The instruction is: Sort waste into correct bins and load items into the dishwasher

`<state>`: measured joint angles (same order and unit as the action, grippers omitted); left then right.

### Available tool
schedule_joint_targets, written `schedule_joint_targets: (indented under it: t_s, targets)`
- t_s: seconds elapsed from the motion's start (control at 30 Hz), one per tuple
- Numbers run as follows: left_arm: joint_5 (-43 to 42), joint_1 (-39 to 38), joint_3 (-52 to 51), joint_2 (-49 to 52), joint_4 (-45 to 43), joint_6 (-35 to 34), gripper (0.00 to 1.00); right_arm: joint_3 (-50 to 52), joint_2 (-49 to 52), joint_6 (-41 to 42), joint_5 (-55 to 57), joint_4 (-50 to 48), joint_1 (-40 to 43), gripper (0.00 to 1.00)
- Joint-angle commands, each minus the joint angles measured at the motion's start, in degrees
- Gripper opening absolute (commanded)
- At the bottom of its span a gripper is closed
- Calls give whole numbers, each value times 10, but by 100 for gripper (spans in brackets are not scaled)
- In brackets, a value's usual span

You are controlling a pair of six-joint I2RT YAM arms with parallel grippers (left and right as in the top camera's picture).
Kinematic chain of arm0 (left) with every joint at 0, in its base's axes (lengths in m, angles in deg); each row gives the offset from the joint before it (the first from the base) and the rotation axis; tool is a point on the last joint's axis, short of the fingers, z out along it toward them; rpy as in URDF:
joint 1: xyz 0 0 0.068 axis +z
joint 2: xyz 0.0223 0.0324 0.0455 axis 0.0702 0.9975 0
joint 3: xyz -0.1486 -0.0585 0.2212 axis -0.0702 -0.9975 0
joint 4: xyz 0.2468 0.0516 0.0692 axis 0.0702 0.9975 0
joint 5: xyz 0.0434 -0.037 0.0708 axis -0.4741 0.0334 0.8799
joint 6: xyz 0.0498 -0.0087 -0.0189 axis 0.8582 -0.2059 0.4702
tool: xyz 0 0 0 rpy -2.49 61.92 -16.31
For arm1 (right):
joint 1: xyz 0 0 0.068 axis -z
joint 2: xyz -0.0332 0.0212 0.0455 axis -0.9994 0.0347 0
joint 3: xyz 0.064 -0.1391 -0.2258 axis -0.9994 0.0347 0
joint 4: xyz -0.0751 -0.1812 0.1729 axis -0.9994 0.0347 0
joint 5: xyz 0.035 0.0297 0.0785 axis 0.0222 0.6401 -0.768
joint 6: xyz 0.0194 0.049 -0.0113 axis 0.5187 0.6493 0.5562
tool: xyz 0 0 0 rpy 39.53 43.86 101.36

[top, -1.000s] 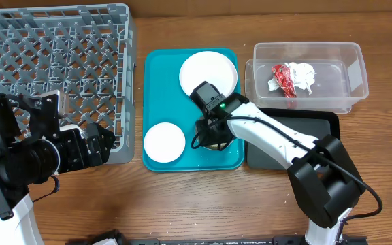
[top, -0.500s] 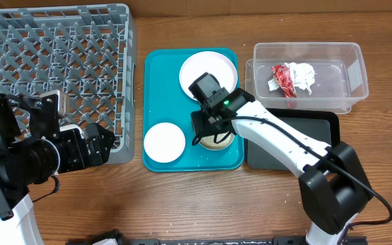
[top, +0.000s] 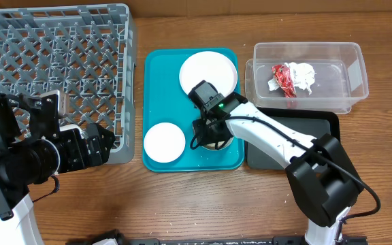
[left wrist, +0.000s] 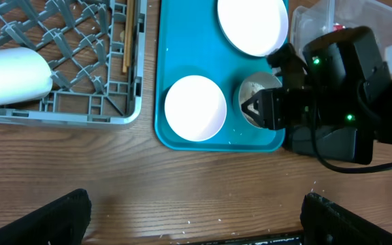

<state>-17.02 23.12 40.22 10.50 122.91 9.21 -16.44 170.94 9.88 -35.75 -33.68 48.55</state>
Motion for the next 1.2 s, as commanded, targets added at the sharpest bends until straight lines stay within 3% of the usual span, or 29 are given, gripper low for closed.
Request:
schedule_joint_targets:
  t_s: [0.0, 0.4, 0.73, 1.17]
  targets:
    - [-10, -4, 3, 1, 1, 11, 100, -40, -41, -19, -1, -3, -7, 35]
    - [-10, -4, 3, 1, 1, 11, 100, -13, 5, -5, 0, -49, -42, 36]
    - [-10, -4, 3, 1, 1, 11, 100, -11, 33, 3, 78, -53, -52, 30]
    - [-10, -4, 3, 1, 1, 11, 100, -52, -17, -16, 75, -10, -52, 39]
